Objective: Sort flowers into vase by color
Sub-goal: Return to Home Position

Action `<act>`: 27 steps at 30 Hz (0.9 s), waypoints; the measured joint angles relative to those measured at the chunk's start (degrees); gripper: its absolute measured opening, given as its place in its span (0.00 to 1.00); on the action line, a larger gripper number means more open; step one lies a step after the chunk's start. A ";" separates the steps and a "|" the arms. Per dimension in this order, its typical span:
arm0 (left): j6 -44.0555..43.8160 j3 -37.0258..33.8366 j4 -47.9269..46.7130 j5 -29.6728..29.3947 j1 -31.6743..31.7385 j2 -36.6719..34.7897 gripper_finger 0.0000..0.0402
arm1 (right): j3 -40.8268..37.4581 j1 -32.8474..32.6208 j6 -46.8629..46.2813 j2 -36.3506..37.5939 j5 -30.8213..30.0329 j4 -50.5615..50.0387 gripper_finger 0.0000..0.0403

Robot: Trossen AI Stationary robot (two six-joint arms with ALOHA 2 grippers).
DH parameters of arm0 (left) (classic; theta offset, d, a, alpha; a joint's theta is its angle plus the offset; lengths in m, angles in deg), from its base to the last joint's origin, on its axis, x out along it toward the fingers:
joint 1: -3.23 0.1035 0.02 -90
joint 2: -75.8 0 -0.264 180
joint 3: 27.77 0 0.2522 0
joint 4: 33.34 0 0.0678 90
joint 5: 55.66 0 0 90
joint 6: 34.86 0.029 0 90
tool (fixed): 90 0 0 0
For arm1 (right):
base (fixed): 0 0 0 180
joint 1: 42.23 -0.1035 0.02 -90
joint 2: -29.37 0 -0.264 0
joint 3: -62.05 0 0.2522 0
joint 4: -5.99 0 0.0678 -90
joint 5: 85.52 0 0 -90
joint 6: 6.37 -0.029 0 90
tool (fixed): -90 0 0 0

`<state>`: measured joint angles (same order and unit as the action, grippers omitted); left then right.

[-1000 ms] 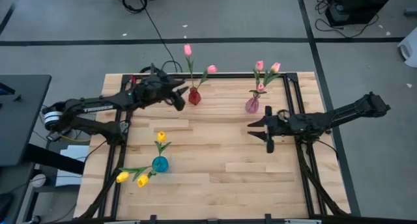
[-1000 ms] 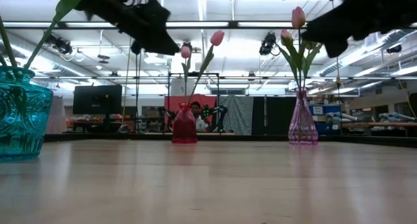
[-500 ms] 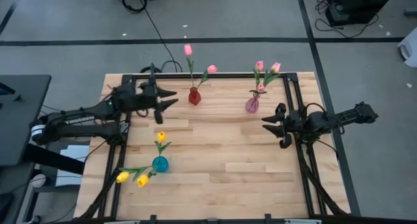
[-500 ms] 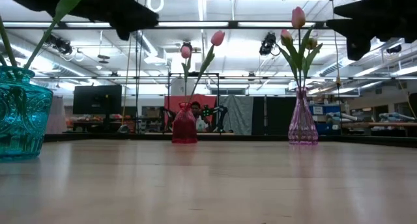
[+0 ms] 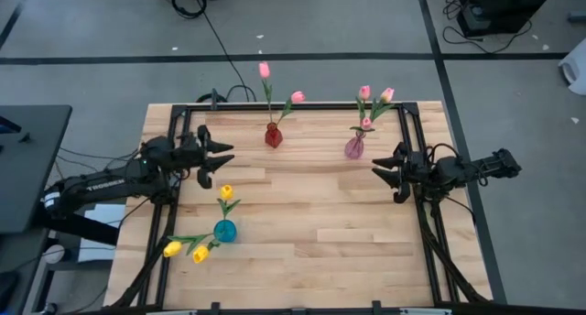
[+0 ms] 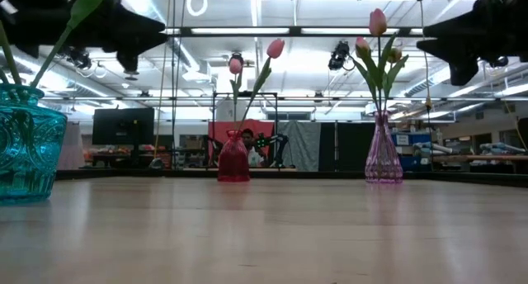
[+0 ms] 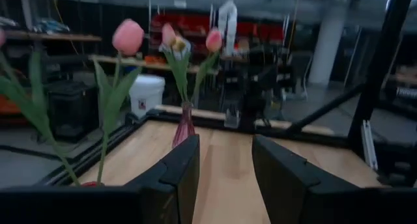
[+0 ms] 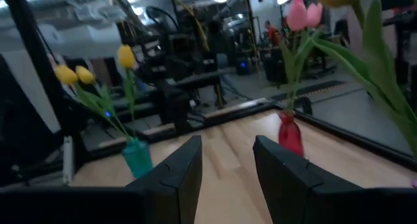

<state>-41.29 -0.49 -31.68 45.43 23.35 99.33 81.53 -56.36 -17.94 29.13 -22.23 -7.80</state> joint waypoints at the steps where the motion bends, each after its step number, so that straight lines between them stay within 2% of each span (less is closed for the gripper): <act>1: -0.99 -1.48 0.82 -0.31 0.00 -2.06 0.37 | 0.23 -0.02 0.02 0.08 -0.57 -1.11 0.38; 6: -4.74 -6.97 4.10 -0.15 -0.96 -10.30 0.37 | 0.57 -0.02 -0.90 0.01 -5.47 -1.40 0.38; 10: -4.87 -9.41 5.02 0.31 -3.13 -14.89 0.37 | 0.15 0.00 -7.20 -0.09 -9.89 -0.60 0.38; 14: -7.63 -13.00 11.13 1.98 -6.04 -17.69 0.37 | 0.15 0.00 -8.28 -0.09 -8.89 -0.48 0.38; 20: -7.37 -13.03 11.61 3.79 -9.23 -17.83 0.37 | 0.13 0.00 -7.95 -0.10 -7.77 -0.49 0.38; 27: -10.31 -13.03 11.83 3.76 -9.42 -17.82 0.37 | 0.13 0.00 -7.83 -0.12 -7.75 -0.49 0.38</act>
<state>-51.60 -13.52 -19.85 49.19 13.93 81.51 81.66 -56.36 -25.77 29.01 -29.98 -8.29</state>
